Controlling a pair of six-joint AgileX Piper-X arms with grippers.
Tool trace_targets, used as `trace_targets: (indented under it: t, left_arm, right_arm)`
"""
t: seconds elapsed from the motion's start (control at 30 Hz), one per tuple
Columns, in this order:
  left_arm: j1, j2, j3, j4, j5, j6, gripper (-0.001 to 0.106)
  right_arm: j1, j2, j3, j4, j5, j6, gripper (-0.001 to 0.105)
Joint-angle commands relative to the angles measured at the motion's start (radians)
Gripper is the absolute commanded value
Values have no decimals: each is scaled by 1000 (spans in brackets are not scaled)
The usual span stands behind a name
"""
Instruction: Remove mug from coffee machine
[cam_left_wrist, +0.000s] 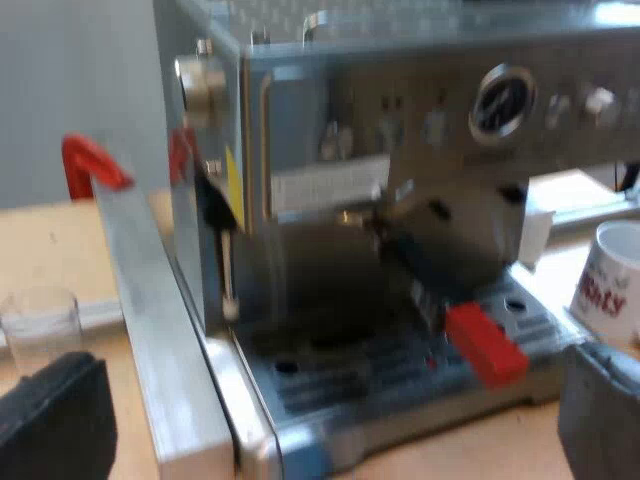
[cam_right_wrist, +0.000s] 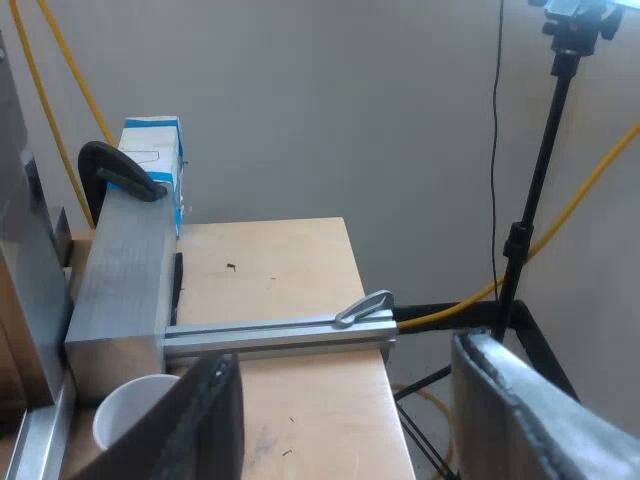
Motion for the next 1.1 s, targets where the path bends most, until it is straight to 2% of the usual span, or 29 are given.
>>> trace_targets:
  t: [0.03, 0.17, 0.33, 0.5, 0.53, 0.57, 0.63, 0.73, 0.97, 1.1]
  left_arm:
    - [-1, -146, -4, 63, -3, 0, 90]
    - [-1, -138, -23, 150, -3, 3, 90]
    - [-1, -138, -23, 148, -3, 5, 90]
    - [1, -138, -23, 138, -32, 5, 90]
    - [1, -138, -11, 95, -135, 5, 90]
    - [1, -138, -2, 77, -183, 5, 90]
    - [1, -138, 15, 49, -240, 5, 90]
    - [1, -138, 47, 19, -269, 5, 90]
    - [1, -138, 114, 5, -270, 5, 90]
    - [1, -136, 181, 5, -270, 5, 90]
  right_arm:
    - [-1, -51, 2, 20, -9, -9, 50]
    - [-1, -139, 47, 20, -9, 2, 50]
    - [-1, -201, 96, 37, 2, 49, 50]
    - [-1, -198, 125, -6, -2, 53, 50]
    - [-1, -198, 134, -24, -2, 53, 50]
    - [-1, -198, 167, -83, -2, 53, 50]
    - [-1, -198, 190, -114, -2, 53, 50]
    - [-1, -198, 237, -145, -2, 53, 50]
    - [-1, -196, 352, -147, -2, 53, 50]
    - [-1, -196, 411, -147, -2, 53, 50]
